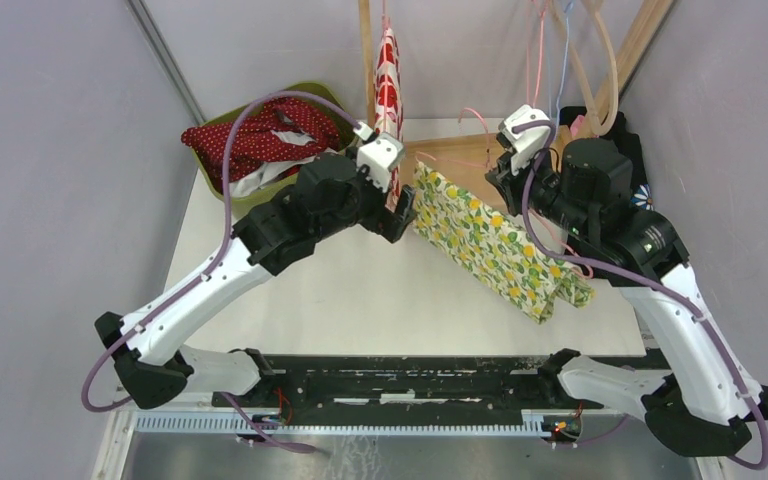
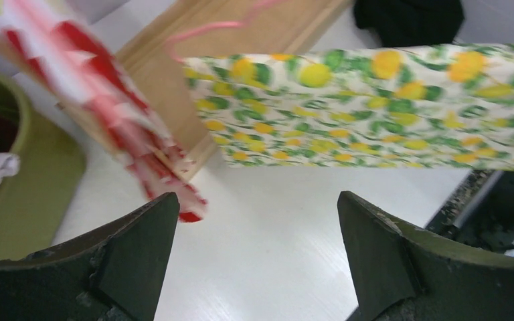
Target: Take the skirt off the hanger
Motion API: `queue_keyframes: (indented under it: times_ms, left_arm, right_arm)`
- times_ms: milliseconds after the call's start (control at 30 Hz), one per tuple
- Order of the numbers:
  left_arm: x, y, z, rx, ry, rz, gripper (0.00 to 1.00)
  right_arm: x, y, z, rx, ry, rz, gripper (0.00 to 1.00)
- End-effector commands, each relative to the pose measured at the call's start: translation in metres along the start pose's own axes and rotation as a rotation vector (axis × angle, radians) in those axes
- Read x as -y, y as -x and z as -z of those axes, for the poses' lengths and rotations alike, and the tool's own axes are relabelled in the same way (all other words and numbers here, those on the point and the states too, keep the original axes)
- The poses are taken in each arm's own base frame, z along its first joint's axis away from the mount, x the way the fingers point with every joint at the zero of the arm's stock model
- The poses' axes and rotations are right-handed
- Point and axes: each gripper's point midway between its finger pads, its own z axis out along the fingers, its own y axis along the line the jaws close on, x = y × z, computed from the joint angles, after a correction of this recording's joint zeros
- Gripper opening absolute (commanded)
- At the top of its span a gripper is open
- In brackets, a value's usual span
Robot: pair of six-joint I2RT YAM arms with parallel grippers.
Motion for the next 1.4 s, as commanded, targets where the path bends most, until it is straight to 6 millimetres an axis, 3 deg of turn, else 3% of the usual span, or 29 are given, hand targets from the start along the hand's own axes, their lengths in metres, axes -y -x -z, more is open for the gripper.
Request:
queue_keyframes:
  times_ms: [0, 133, 567, 733, 967, 1367]
  left_arm:
    - [0.055, 0.035, 0.004, 0.093, -0.152, 0.029, 0.95]
    - [0.080, 0.041, 0.004, 0.104, -0.199, 0.037, 0.95]
    - [0.105, 0.044, -0.038, 0.224, -0.187, 0.090, 0.97]
    - [0.121, 0.046, -0.044, 0.295, -0.166, 0.076, 0.99]
    - [0.143, 0.034, -0.057, 0.334, -0.150, 0.090, 0.99]
    - [0.122, 0.005, -0.092, 0.328, 0.040, 0.043, 0.98]
  right_arm:
    - [0.026, 0.063, 0.000, 0.220, -0.119, -0.008, 0.01]
    - [0.037, 0.081, -0.009, 0.275, -0.179, -0.025, 0.01]
    - [0.055, 0.112, -0.041, 0.350, -0.277, -0.061, 0.01]
    - [0.058, 0.127, -0.058, 0.387, -0.288, -0.078, 0.01]
    - [0.058, 0.141, -0.076, 0.421, -0.285, -0.103, 0.01]
    - [0.050, 0.162, -0.063, 0.471, -0.243, -0.118, 0.01]
